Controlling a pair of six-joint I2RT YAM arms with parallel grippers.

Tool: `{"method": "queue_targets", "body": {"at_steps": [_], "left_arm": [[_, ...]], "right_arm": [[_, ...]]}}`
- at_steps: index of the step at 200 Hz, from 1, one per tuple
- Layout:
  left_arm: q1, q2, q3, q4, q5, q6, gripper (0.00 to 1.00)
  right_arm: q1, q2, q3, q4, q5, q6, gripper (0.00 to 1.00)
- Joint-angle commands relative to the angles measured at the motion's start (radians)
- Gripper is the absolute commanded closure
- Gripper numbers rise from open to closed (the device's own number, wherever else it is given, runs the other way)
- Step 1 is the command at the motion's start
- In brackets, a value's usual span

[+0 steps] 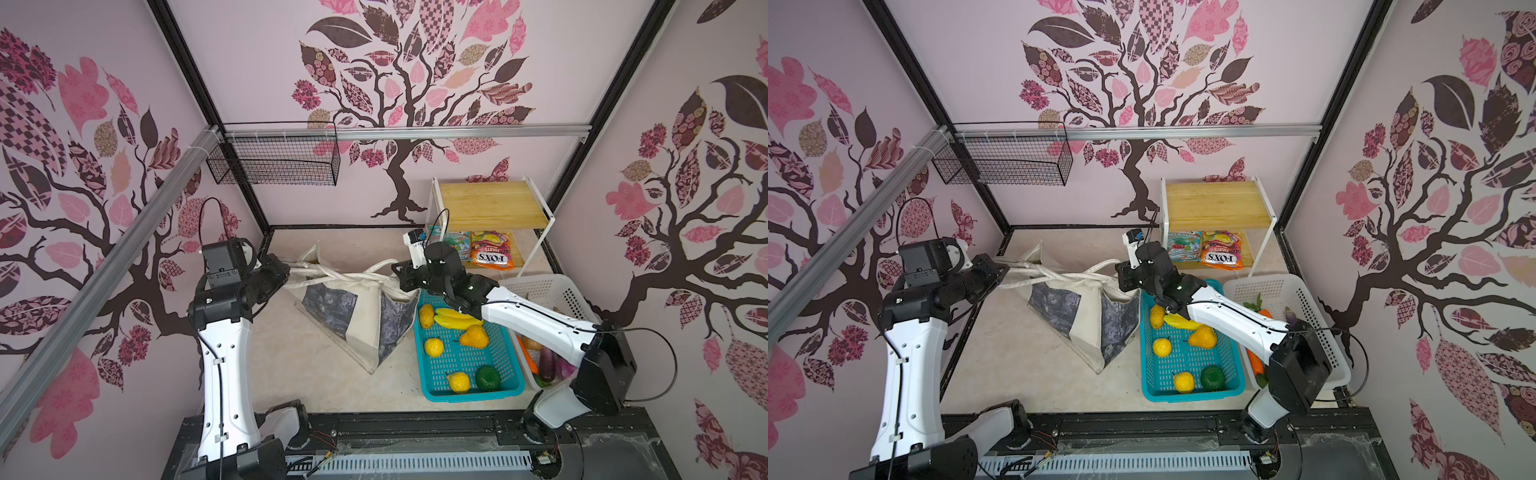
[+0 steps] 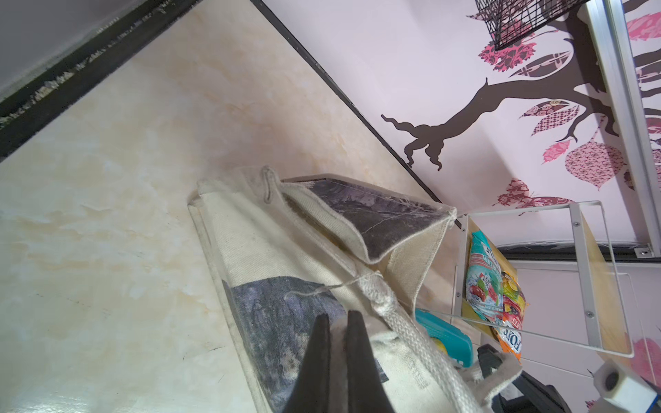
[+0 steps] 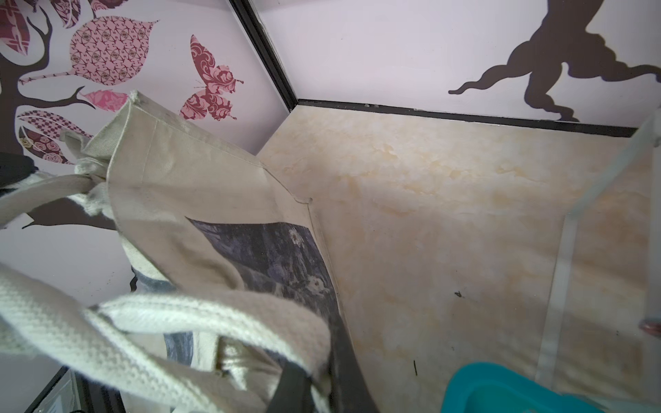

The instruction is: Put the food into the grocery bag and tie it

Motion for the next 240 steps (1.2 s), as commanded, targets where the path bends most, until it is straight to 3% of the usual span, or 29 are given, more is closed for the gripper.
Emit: {"method": "queue_targets", "body": {"at_steps": [1,29,46,72,106,139,161,211,240], "left_arm": [[0.065,-0.008,0.122,0.078,-0.228,0.011,1.0],[0.065,0.035,0.188,0.076,-0.296,0.011,1.0],[0.072,0.055,0.228,0.059,-0.349,0.031,1.0],[0.166,0.073,0.256,0.053,-0.302,0.03,1.0],[0.168,0.097,0.218,0.115,-0.227,0.006,1.0],[0.178,0.132,0.245,0.122,-0.322,0.012,1.0],[0.18,0.196,0.328,0.106,-0.305,0.007,1.0],[0.179,0.278,0.407,0.124,-0.259,-0.003,1.0],[0.179,0.234,0.311,0.155,-0.322,0.01,1.0]], "right_arm": [[-0.124,-0.042,-0.071,-0.183,0.337,-0.076,1.0],[-0.133,-0.002,0.078,-0.251,0.399,-0.167,1.0],[-0.165,0.03,0.16,-0.341,0.399,-0.153,1.0],[-0.199,0.013,0.087,-0.31,0.394,-0.144,1.0],[-0.202,0.034,0.068,-0.299,0.378,-0.16,1.0],[-0.202,0.068,0.081,-0.292,0.377,-0.163,1.0],[-0.202,0.095,0.091,-0.316,0.432,-0.162,1.0],[-0.125,0.152,0.179,-0.301,0.388,-0.197,1.0],[-0.134,0.193,0.222,-0.34,0.419,-0.191,1.0]]}}
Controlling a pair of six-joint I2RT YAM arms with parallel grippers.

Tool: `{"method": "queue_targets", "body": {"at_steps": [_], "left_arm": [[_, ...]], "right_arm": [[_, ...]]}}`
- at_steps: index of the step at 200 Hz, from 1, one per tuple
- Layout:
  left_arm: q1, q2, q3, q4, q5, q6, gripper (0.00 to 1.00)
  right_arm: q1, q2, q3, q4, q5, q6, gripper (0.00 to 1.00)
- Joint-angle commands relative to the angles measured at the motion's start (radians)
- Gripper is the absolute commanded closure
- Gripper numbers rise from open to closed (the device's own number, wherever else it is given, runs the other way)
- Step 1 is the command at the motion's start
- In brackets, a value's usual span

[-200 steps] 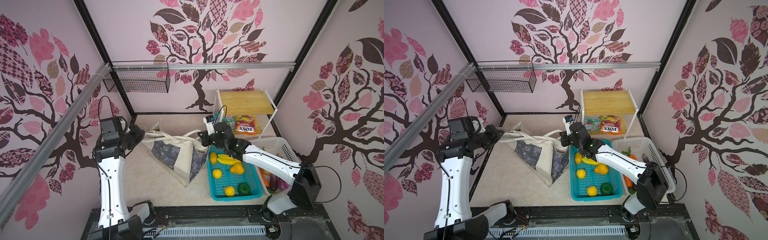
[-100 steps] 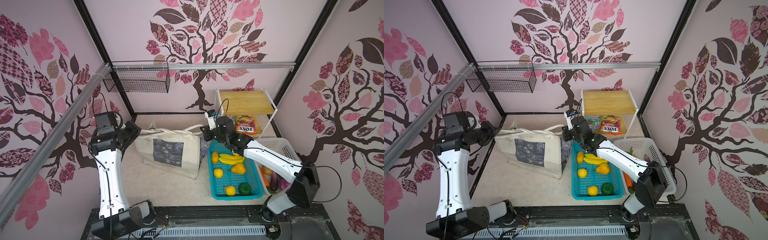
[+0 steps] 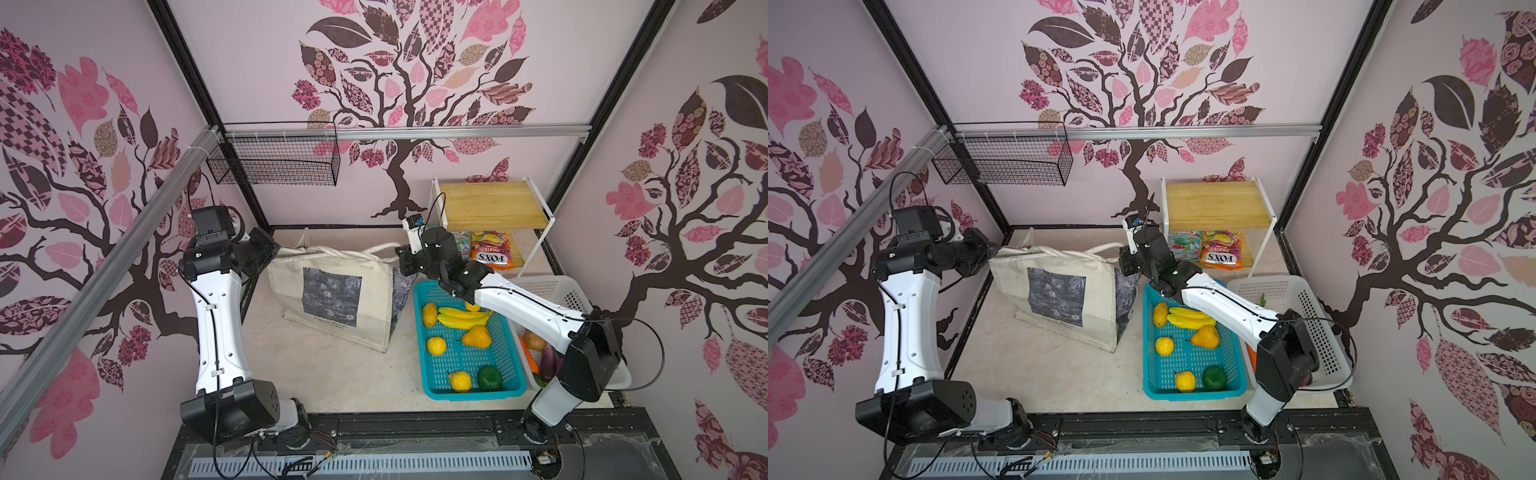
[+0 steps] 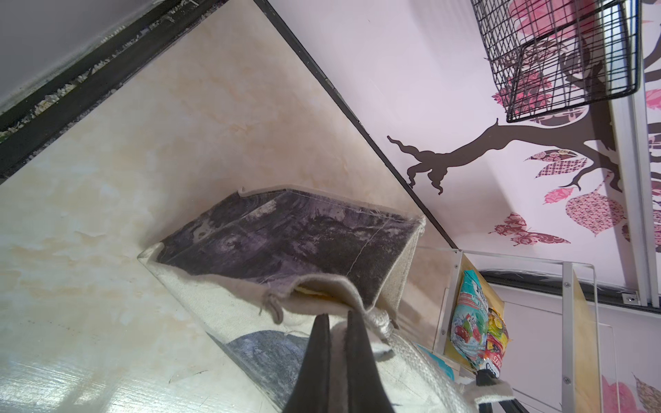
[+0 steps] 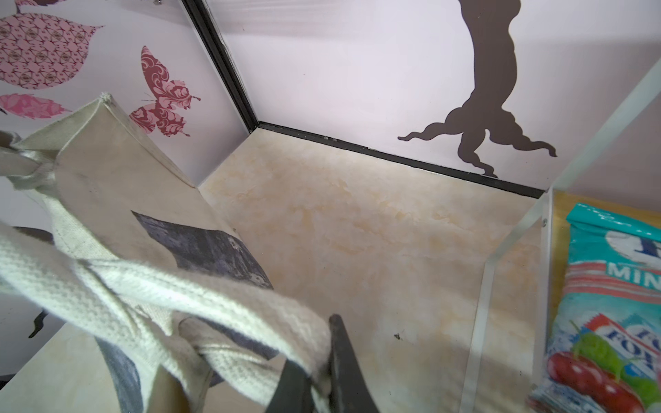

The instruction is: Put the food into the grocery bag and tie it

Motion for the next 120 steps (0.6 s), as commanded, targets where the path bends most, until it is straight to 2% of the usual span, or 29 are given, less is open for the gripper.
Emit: {"method": "queue_targets", "body": {"at_steps": [1,26,42,59,76,89,120], "left_arm": [[0.106,-0.057,0.003,0.234,-0.343,0.028,1.0],[0.117,-0.057,-0.08,0.256,-0.468,0.03,1.0],[0.128,-0.044,-0.097,0.236,-0.426,0.02,1.0],[0.12,-0.072,-0.182,0.276,-0.34,0.0,1.0],[0.079,-0.109,-0.263,0.333,-0.341,-0.015,1.0],[0.058,-0.107,-0.27,0.334,-0.332,-0.011,1.0],[0.053,-0.107,-0.271,0.327,-0.222,-0.004,0.98]], "right_arm": [[-0.093,0.044,-0.007,-0.255,0.317,-0.047,1.0],[-0.133,0.021,-0.01,-0.282,0.26,-0.04,1.0],[-0.146,0.015,0.015,-0.327,0.218,-0.027,1.0],[-0.133,0.001,0.003,-0.287,0.124,-0.022,1.0],[-0.098,0.017,0.031,-0.275,0.089,-0.022,1.0],[-0.065,0.037,0.07,-0.279,0.074,-0.048,1.0],[-0.022,0.048,0.141,-0.246,-0.012,-0.065,0.97]]}}
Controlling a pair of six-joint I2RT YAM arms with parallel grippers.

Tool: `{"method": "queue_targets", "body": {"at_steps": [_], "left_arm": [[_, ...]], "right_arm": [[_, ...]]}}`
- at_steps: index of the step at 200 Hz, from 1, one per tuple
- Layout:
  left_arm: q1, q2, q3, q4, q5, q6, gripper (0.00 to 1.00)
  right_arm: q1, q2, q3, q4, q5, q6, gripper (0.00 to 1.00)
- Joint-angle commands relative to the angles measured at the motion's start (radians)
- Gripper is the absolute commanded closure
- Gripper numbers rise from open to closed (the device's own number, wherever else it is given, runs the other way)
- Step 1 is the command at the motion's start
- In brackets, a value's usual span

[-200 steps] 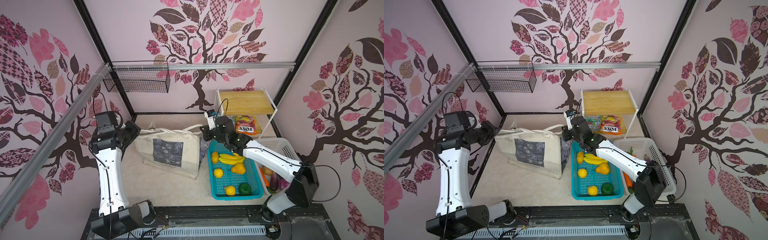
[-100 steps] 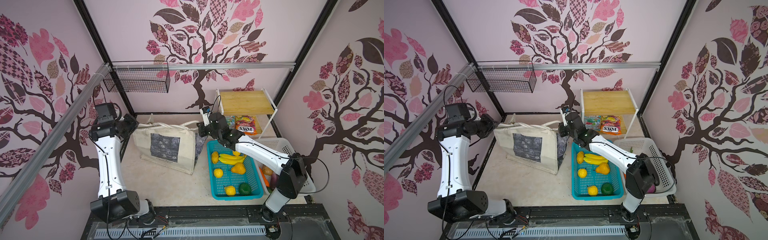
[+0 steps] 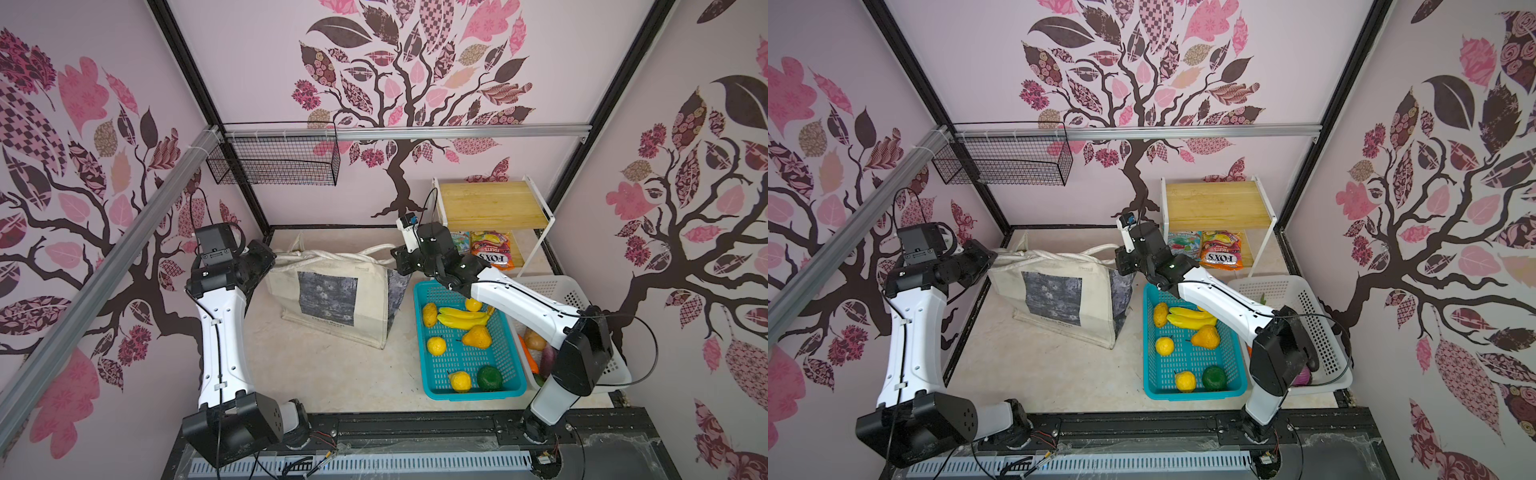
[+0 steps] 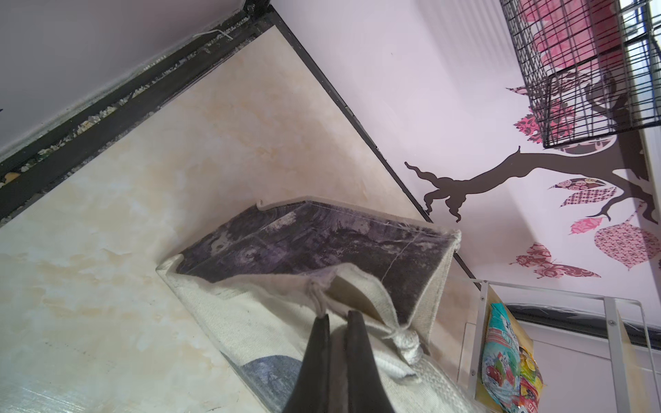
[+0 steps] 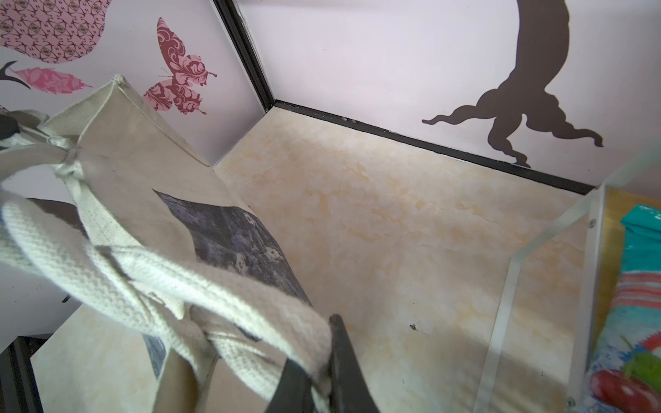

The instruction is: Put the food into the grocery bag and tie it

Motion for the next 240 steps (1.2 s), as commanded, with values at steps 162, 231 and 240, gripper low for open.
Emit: {"method": "queue_targets", "body": {"at_steps": [162,231,240], "left_arm": [[0.136,-0.084,-0.292,0.185,-0.076,-0.028,1.0],[0.071,-0.098,-0.32,0.305,0.214,-0.031,0.78],[0.073,-0.103,-0.322,0.3,0.201,-0.026,0.74]], "right_arm": [[-0.026,0.104,0.274,-0.248,0.271,0.082,1.0],[0.029,0.094,0.248,-0.118,-0.148,-0.082,0.81],[0.03,0.092,0.25,-0.12,-0.16,-0.086,0.8]]}}
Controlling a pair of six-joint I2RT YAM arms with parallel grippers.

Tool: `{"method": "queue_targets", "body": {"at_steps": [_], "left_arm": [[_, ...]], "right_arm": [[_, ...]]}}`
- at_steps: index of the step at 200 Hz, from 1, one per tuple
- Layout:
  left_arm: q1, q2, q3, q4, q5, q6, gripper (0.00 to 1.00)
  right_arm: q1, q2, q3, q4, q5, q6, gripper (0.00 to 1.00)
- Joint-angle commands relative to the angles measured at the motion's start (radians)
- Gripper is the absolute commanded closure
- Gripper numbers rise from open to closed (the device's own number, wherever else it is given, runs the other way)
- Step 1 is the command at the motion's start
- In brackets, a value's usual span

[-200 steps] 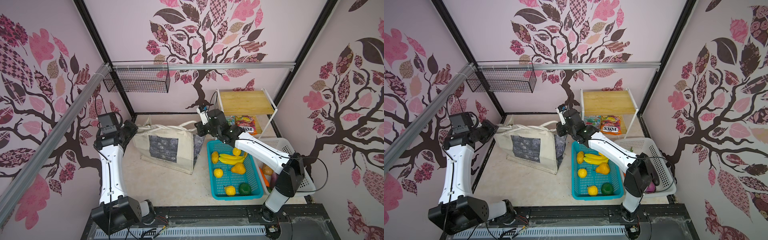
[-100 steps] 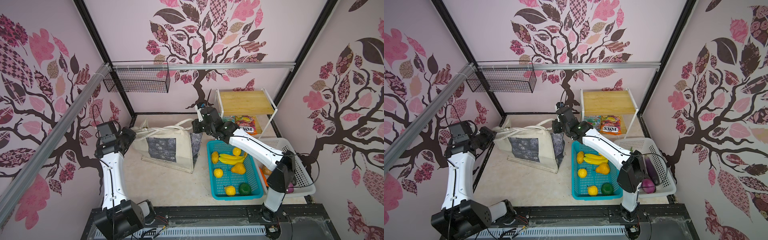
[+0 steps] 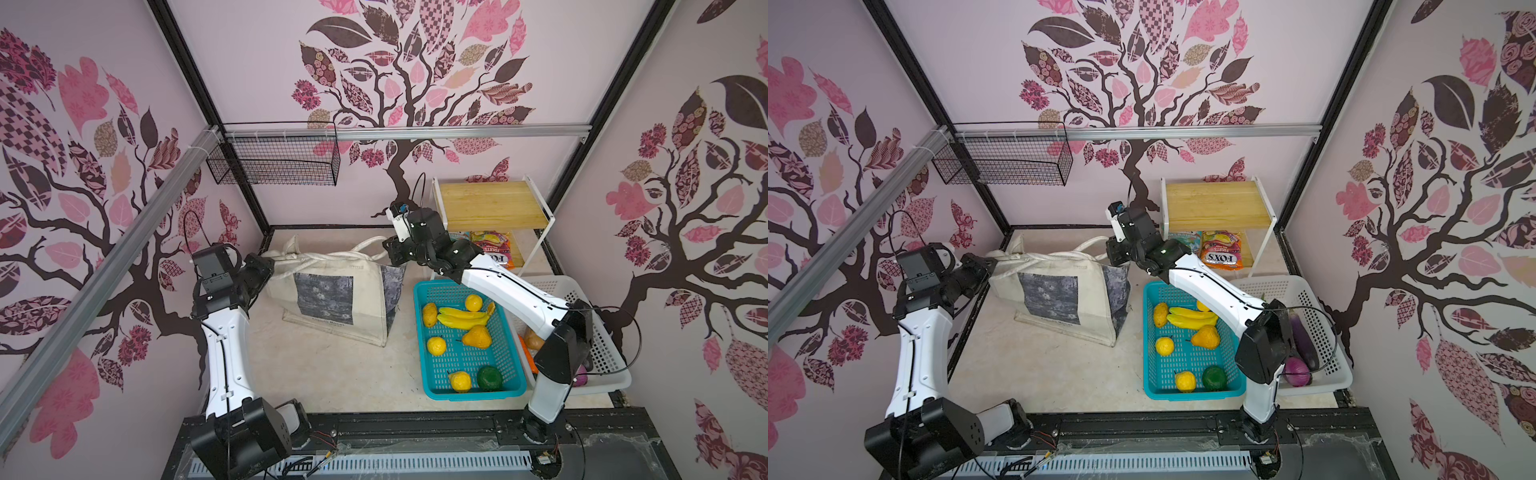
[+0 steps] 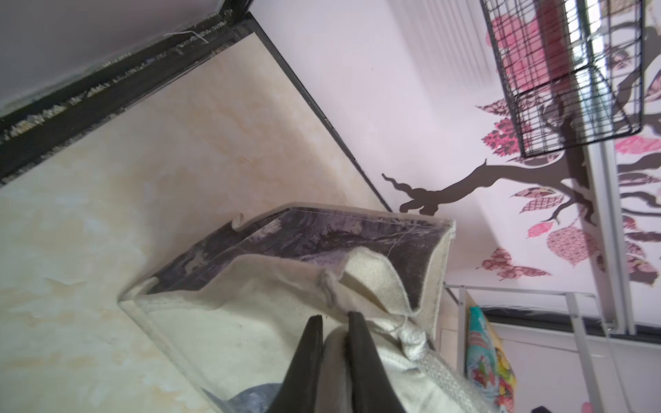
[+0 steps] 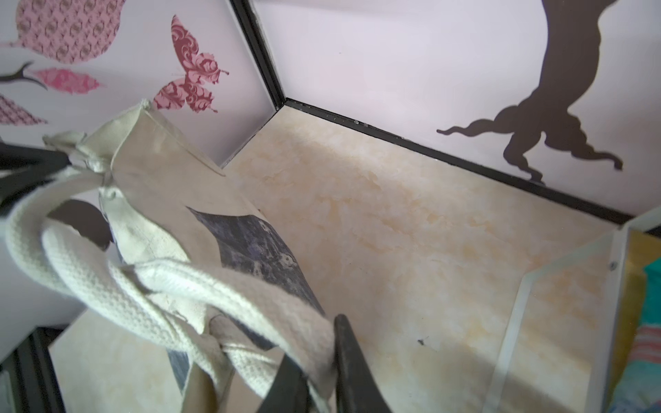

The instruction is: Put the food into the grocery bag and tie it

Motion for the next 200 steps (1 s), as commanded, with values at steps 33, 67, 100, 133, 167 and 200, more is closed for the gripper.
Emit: {"method": "queue_targets", "body": {"at_steps": [33,67,100,133,167,200], "left_arm": [[-0.009,-0.032,-0.029,0.01,0.001,0.028,0.35],[-0.061,-0.061,0.081,-0.115,-0.169,0.134,0.07],[-0.078,-0.093,0.176,-0.219,-0.349,0.198,0.04],[-0.083,-0.188,0.226,-0.276,-0.393,0.236,0.02],[-0.086,-0.377,0.135,-0.198,-0.344,0.248,0.02],[-0.086,-0.478,0.01,-0.169,-0.284,0.244,0.02]], "right_arm": [[0.018,-0.056,-0.004,0.041,-0.099,-0.078,0.52],[0.018,-0.117,-0.029,0.062,-0.042,-0.075,0.19],[0.018,-0.173,-0.072,0.066,-0.004,-0.077,0.01],[0.018,-0.302,-0.205,0.087,0.117,-0.042,0.0],[0.017,-0.521,-0.415,0.06,0.248,0.003,0.0],[0.018,-0.745,-0.662,0.069,0.324,0.031,0.0]]}}
